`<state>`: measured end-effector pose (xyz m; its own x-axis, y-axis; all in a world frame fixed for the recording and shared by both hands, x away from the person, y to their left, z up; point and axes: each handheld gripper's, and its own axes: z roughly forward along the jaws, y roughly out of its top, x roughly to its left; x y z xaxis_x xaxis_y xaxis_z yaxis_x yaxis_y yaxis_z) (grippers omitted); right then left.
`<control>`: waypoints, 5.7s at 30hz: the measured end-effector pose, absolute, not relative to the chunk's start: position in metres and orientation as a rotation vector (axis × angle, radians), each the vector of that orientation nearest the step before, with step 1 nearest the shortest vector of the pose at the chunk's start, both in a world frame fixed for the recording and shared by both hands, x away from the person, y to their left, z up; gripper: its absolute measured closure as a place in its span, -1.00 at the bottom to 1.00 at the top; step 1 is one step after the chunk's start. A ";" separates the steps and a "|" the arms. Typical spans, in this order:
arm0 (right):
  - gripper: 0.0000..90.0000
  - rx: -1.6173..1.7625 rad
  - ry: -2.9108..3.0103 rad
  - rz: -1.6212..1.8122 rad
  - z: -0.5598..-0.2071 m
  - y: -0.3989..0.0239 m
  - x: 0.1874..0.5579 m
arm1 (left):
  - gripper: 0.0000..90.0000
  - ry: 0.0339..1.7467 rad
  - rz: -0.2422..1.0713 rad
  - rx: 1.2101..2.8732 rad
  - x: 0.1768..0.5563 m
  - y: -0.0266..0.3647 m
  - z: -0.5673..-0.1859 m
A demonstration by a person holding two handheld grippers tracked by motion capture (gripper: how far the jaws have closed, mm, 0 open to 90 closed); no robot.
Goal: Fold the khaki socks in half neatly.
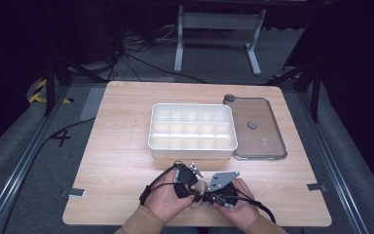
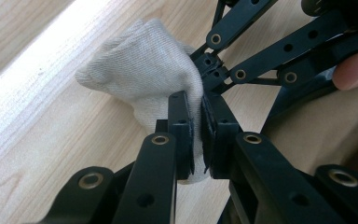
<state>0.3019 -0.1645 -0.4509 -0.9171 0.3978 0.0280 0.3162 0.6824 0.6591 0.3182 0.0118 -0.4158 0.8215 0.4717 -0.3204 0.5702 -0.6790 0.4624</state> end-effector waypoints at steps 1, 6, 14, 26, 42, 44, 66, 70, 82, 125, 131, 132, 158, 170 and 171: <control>0.99 0.592 2.776 1.053 -0.450 -0.165 0.302 | 0.85 0.765 -0.235 2.444 0.318 0.012 -0.416; 0.98 0.602 2.786 1.057 -0.447 -0.170 0.303 | 0.85 0.777 -0.237 2.439 0.319 0.014 -0.416; 0.99 0.659 2.781 1.008 -0.432 -0.198 0.303 | 0.85 0.774 -0.224 2.449 0.317 0.012 -0.415; 0.99 0.675 2.836 0.956 -0.450 -0.195 0.301 | 0.84 0.773 -0.228 2.434 0.318 0.011 -0.414; 0.99 0.667 2.851 0.990 -0.452 -0.188 0.299 | 0.84 0.752 -0.245 2.454 0.317 -0.001 -0.424; 0.99 0.666 2.851 0.995 -0.450 -0.190 0.300 | 0.84 0.759 -0.248 2.453 0.317 0.000 -0.425; 1.00 0.696 2.669 1.212 -0.428 -0.182 0.310 | 0.80 0.727 -0.246 2.426 0.314 0.002 -0.422; 1.00 0.708 2.676 1.202 -0.430 -0.184 0.312 | 0.80 0.729 -0.255 2.384 0.313 0.011 -0.412; 0.99 0.724 2.694 1.168 -0.435 -0.186 0.312 | 0.83 0.701 -0.292 2.462 0.311 0.007 -0.421; 0.17 0.883 2.621 1.140 -0.427 -0.192 0.310 | 0.98 0.712 -0.311 2.518 0.306 -0.004 -0.437; 0.09 0.909 2.636 1.127 -0.434 -0.185 0.311 | 0.98 0.712 -0.308 2.517 0.304 -0.004 -0.437; 0.06 0.918 2.640 1.132 -0.435 -0.183 0.311 | 0.98 0.709 -0.305 2.516 0.304 -0.004 -0.437; -0.03 1.072 2.712 1.164 -0.455 -0.175 0.321 | 0.88 0.734 -0.320 2.482 0.303 0.016 -0.427; 0.02 1.134 2.737 1.186 -0.457 -0.174 0.325 | 0.87 0.784 -0.312 2.514 0.303 0.019 -0.434; 0.03 1.135 2.738 1.188 -0.457 -0.174 0.325 | 0.87 0.780 -0.314 2.515 0.304 0.019 -0.434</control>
<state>0.3247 -0.1739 -0.4574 -0.7464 0.5896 0.3087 0.6282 0.4710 0.6192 0.3037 0.0190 -0.4336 0.8106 0.4695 -0.3501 0.5810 -0.7195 0.3805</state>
